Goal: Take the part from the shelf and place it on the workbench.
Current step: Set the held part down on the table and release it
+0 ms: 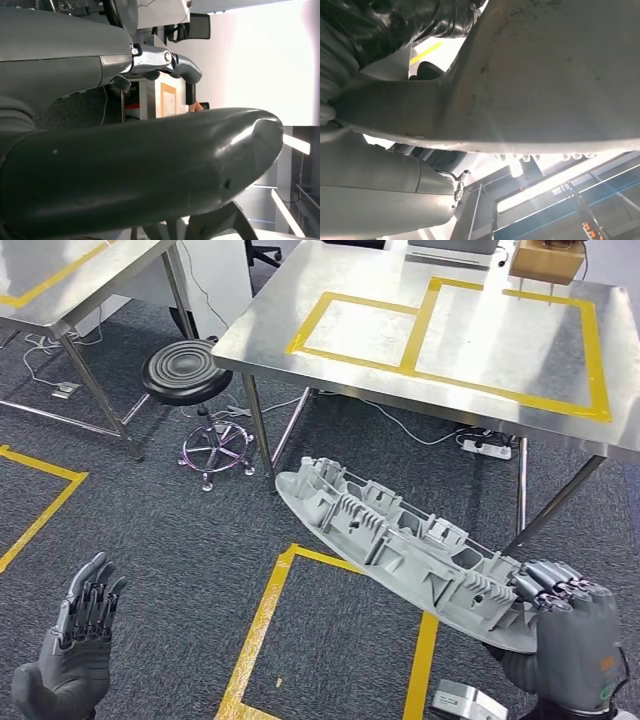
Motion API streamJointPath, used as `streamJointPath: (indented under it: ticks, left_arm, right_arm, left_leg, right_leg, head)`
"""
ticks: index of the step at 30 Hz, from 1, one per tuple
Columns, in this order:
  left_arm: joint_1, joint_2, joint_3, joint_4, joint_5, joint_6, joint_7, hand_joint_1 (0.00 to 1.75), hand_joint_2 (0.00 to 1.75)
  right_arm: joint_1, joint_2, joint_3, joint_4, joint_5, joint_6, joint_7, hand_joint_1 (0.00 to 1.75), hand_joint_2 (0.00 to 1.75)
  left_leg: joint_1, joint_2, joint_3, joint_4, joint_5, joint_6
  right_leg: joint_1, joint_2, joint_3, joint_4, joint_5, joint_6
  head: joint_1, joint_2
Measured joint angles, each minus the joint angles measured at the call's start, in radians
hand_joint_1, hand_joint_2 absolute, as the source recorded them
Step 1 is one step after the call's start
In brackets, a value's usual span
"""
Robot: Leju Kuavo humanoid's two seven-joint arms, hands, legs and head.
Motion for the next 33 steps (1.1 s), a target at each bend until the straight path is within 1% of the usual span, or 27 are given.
streamJointPath:
  ticks: [14, 18, 22, 23, 25, 26, 27, 29, 30, 31, 32, 33]
  left_arm:
    - [0.002, -0.001, 0.001, 0.000, -0.006, -0.003, 0.000, 0.00, 0.00]
    - [0.004, -0.001, 0.003, 0.000, -0.006, -0.007, 0.000, 0.00, 0.00]
    - [0.004, -0.001, 0.007, 0.000, -0.006, -0.011, 0.001, 0.00, 0.00]
    - [0.004, -0.001, 0.008, 0.000, -0.005, -0.013, 0.001, 0.00, 0.00]
    - [0.004, -0.002, 0.009, 0.000, -0.004, -0.017, 0.001, 0.00, 0.00]
    - [0.004, -0.003, 0.010, 0.000, -0.004, -0.018, 0.001, 0.00, 0.00]
    - [0.004, -0.004, 0.010, 0.000, -0.004, -0.018, 0.002, 0.00, 0.00]
    - [0.005, -0.004, 0.011, 0.000, -0.003, -0.018, 0.002, 0.00, 0.00]
    - [0.006, -0.005, 0.011, 0.000, -0.003, -0.018, 0.002, 0.00, 0.00]
    - [0.006, -0.005, 0.012, 0.000, -0.003, -0.018, 0.003, 0.00, 0.00]
    - [0.006, -0.005, 0.012, 0.000, -0.003, -0.019, 0.003, 0.00, 0.00]
    - [0.006, -0.005, 0.012, 0.000, -0.003, -0.019, 0.003, 0.00, 0.00]
  right_arm:
    - [0.000, 0.002, -0.006, 0.000, -0.005, 0.004, -0.002, 1.75, 1.75]
    - [0.000, 0.006, -0.006, 0.000, -0.007, 0.007, -0.002, 1.75, 1.75]
    - [-0.001, 0.010, -0.006, 0.000, -0.008, 0.013, -0.002, 1.75, 1.75]
    - [-0.002, 0.010, -0.006, 0.000, -0.008, 0.015, -0.002, 1.75, 1.75]
    - [-0.003, 0.011, -0.006, 0.000, -0.010, 0.018, -0.002, 1.75, 1.75]
    - [-0.004, 0.011, -0.006, -0.001, -0.010, 0.019, -0.002, 1.75, 1.75]
    - [-0.005, 0.011, -0.006, -0.001, -0.010, 0.020, -0.002, 1.75, 1.75]
    - [-0.009, 0.011, -0.006, -0.001, -0.011, 0.020, -0.002, 1.75, 1.75]
    - [-0.009, 0.011, -0.006, 0.000, -0.011, 0.020, -0.002, 1.75, 1.75]
    - [-0.009, 0.011, -0.006, 0.000, -0.011, 0.021, -0.002, 1.75, 1.75]
    - [-0.009, 0.011, -0.006, 0.000, -0.011, 0.022, -0.002, 1.75, 1.75]
    - [-0.009, 0.011, -0.006, 0.000, -0.011, 0.022, -0.002, 1.75, 1.75]
  left_leg:
    - [0.000, 0.000, 0.000, 0.000, 0.000, 0.000]
    - [-0.003, 0.000, 0.000, 0.003, -0.001, 0.002]
    - [-0.008, 0.000, -0.001, 0.003, -0.002, 0.008]
    - [-0.009, 0.000, 0.000, 0.002, 0.000, 0.010]
    - [-0.004, 0.003, 0.004, -0.012, 0.009, 0.019]
    - [-0.001, 0.005, 0.007, -0.021, 0.014, 0.024]
    - [0.003, 0.007, 0.009, -0.028, 0.018, 0.028]
    - [0.005, 0.011, 0.009, -0.031, 0.020, 0.030]
    - [0.006, 0.013, 0.009, -0.031, 0.020, 0.029]
    - [0.008, 0.014, 0.009, -0.030, 0.019, 0.028]
    - [0.010, 0.015, 0.010, -0.029, 0.018, 0.024]
    - [0.015, 0.015, 0.011, -0.026, 0.015, 0.018]
  right_leg:
    - [0.000, 0.000, 0.000, 0.000, 0.000, 0.000]
    - [-0.003, 0.000, 0.000, -0.001, 0.001, 0.002]
    - [-0.007, 0.000, 0.000, -0.002, 0.002, 0.008]
    - [-0.009, 0.001, 0.001, -0.003, 0.003, 0.011]
    - [-0.010, -0.002, -0.006, -0.001, -0.003, 0.017]
    - [-0.011, -0.008, -0.017, 0.018, -0.018, 0.021]
    - [-0.012, -0.014, -0.038, 0.060, -0.043, 0.026]
    - [-0.018, -0.026, -0.098, 0.191, -0.105, 0.037]
    - [-0.022, -0.028, -0.124, 0.247, -0.124, 0.042]
    - [-0.025, -0.029, -0.137, 0.273, -0.125, 0.046]
    - [-0.029, -0.031, -0.128, 0.258, -0.107, 0.050]
    - [-0.032, -0.034, -0.100, 0.205, -0.073, 0.055]
  head:
    - [0.000, 0.000]
    - [0.000, 0.000]
    - [0.000, 0.000]
    - [0.000, 0.000]
    - [0.000, 0.000]
    - [0.002, 0.000]
    - [0.004, 0.000]
    - [0.006, 0.000]
    - [0.006, 0.000]
    - [0.006, 0.000]
    - [0.006, 0.000]
    - [0.006, 0.000]
